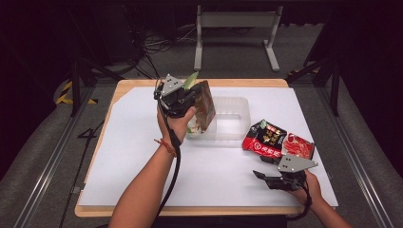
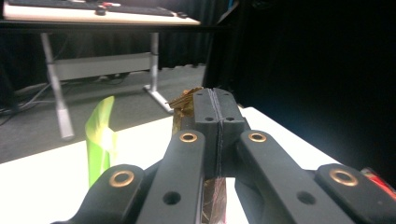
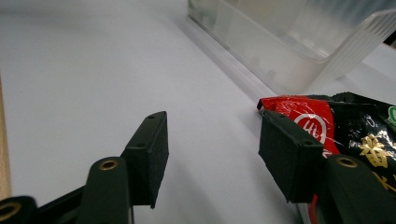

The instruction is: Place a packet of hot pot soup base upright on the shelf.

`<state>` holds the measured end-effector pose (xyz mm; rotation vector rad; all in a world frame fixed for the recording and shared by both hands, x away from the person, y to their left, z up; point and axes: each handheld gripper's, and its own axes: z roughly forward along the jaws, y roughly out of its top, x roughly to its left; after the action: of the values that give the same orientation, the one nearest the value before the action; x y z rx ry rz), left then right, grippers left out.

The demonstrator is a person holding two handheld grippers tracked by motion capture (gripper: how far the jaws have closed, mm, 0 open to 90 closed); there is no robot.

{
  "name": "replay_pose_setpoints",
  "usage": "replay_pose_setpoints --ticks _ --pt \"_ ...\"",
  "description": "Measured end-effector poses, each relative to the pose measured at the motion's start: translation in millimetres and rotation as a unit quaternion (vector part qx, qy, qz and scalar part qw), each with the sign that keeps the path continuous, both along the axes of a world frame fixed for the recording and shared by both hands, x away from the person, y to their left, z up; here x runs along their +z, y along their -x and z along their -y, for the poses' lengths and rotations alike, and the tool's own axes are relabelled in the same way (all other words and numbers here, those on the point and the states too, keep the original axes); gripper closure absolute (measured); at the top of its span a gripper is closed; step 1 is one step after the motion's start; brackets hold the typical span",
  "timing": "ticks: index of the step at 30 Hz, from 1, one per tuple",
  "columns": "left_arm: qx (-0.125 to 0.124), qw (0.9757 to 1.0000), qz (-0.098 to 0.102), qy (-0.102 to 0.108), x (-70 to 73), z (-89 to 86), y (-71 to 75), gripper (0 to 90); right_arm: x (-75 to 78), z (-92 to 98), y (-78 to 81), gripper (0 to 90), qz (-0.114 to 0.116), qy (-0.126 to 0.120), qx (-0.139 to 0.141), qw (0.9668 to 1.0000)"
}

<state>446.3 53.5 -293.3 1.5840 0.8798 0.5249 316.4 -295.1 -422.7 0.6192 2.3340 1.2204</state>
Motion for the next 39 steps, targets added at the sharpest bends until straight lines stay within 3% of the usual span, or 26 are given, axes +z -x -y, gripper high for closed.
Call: replay_pose_setpoints --ticks 3,11,13,17,20,23,32,34,39 --pt "0.007 1.0 -0.004 0.003 0.0 5.6 -6.4 90.0 -0.4 -0.8 0.4 42.8 0.0 0.001 0.003 1.0" --pt "0.039 0.9991 -0.008 -0.017 4.9 21.9 -21.9 90.0 -0.5 -1.2 0.7 43.6 0.005 0.003 0.0 1.0" --pt "0.041 0.9987 -0.004 -0.03 6.9 25.4 -22.3 90.0 0.1 -0.7 0.7 43.6 0.004 0.001 -0.002 1.0" --pt "0.047 0.9985 -0.012 -0.027 7.6 24.2 -20.4 90.0 -0.3 1.3 1.0 43.5 0.005 0.001 -0.003 1.0" --pt "0.057 0.9976 -0.015 -0.036 8.9 23.5 -18.4 90.0 -0.2 0.9 0.6 43.4 0.005 0.003 -0.006 1.0" --pt "0.072 0.9955 -0.015 -0.06 11.2 28.0 -14.0 90.0 0.1 -0.1 0.9 43.4 0.006 0.006 -0.005 1.0" --pt "0.063 0.9956 -0.017 -0.068 14.9 47.1 -7.4 90.0 -0.1 0.2 0.8 43.5 0.006 0.009 -0.008 0.9999" --pt "0.062 0.9962 -0.024 -0.056 15.2 52.8 -9.1 89.9 0.1 0.4 1.0 43.6 0.006 0.009 -0.008 0.9999" --pt "0.066 0.9951 -0.018 -0.071 16.7 65.5 -12.0 89.9 0.0 0.5 1.2 43.8 0.007 0.011 -0.008 0.9999"
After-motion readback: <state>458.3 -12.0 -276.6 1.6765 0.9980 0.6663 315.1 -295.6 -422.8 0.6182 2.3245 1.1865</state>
